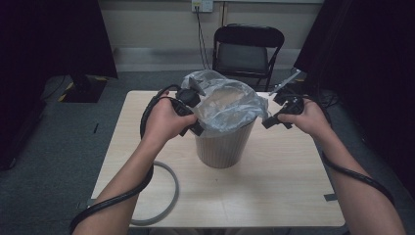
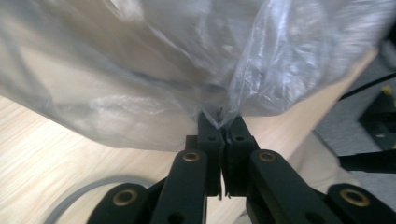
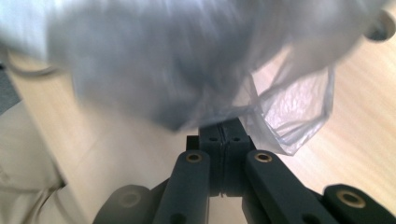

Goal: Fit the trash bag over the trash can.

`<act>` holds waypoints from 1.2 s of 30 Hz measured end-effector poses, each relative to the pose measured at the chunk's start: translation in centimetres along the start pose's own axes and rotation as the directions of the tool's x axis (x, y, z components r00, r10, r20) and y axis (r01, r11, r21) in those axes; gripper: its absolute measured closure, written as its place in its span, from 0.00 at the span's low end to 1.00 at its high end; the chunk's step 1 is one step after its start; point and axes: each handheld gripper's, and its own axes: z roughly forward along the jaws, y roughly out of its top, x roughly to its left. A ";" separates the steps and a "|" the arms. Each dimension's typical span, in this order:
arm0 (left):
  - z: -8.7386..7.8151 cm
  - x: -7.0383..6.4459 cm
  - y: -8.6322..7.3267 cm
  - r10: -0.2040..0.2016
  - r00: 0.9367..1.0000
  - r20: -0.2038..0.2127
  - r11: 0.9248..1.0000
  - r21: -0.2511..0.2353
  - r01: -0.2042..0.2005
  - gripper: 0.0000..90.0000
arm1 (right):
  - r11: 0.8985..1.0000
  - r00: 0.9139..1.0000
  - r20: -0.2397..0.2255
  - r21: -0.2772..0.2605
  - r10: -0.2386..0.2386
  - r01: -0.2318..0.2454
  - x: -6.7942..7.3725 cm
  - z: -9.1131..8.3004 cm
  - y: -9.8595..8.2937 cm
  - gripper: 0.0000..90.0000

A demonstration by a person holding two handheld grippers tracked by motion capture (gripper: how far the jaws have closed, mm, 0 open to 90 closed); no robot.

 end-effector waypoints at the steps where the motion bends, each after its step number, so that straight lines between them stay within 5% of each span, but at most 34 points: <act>1: -0.1 -0.1 -0.1 0.009 1.000 -0.008 1.000 -0.001 -0.009 0.99 | 1.000 1.000 0.008 -0.004 0.001 -0.001 0.0 -0.5 -0.4 1.00; 7: 0.1 -1.1 -0.9 0.033 0.999 0.012 0.999 -0.002 -0.033 1.00 | 1.000 1.000 0.011 0.013 0.015 -0.016 0.3 -1.4 -2.6 1.00; 14: 2.5 -0.3 -0.7 0.015 0.999 0.037 0.998 0.059 -0.017 1.00 | 0.997 1.000 -0.009 0.075 0.015 -0.014 0.1 1.8 -2.6 1.00; 19: 3.8 0.3 -0.3 0.008 0.998 0.068 0.998 0.065 -0.012 1.00 | 0.997 0.999 -0.032 0.068 0.030 -0.028 -0.4 3.7 -1.9 1.00; 25: 3.6 -0.1 -0.3 0.025 0.998 0.061 0.998 0.051 -0.028 0.97 | 0.990 1.000 -0.024 0.140 -0.006 0.010 -0.1 4.7 -1.5 1.00; 36: 2.2 -0.4 -0.4 0.027 0.997 0.072 1.000 -0.009 -0.027 0.92 | 0.987 1.000 -0.011 0.160 0.001 0.001 -0.6 2.4 -3.5 1.00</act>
